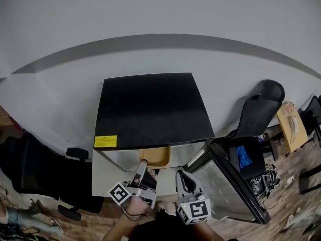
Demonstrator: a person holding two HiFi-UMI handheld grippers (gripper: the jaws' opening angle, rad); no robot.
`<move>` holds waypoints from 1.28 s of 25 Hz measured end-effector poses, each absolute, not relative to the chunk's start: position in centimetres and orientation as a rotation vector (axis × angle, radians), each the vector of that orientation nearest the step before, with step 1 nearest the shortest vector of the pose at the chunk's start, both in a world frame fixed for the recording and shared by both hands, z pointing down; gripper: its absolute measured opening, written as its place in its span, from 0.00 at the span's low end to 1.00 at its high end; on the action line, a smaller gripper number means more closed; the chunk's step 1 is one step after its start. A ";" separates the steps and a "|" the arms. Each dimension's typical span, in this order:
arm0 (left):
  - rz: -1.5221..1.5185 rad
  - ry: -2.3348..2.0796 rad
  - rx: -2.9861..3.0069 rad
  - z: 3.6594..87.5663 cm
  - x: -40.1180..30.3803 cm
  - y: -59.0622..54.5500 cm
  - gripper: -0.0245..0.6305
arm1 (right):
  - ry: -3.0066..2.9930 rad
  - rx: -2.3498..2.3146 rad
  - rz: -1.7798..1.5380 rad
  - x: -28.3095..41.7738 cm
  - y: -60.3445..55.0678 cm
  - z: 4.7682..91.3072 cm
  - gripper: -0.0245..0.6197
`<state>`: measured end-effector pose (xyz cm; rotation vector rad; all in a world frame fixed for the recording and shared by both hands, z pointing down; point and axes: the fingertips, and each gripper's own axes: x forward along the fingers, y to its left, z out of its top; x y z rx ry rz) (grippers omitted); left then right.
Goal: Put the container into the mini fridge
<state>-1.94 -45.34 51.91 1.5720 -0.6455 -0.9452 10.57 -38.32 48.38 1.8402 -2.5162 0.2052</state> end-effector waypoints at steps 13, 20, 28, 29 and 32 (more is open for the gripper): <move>-0.919 -0.651 1.583 52.1 -1.2 -47.6 0.41 | -2.555 1.697 0.281 8.6 -41.2 50.1 0.26; -0.905 -0.651 1.576 52.2 -0.7 -47.9 0.41 | -2.518 1.633 0.260 7.1 -44.1 51.6 0.45; -0.896 -0.652 1.603 52.0 -0.9 -48.0 0.41 | -2.520 1.645 0.236 6.6 -46.1 51.3 0.45; -0.897 -0.653 1.605 51.9 -1.0 -48.0 0.41 | -2.521 1.645 0.234 6.6 -46.2 51.3 0.45; -0.900 -0.664 1.600 52.0 -1.5 -47.6 0.41 | -2.518 1.648 0.222 6.7 -46.8 51.3 0.45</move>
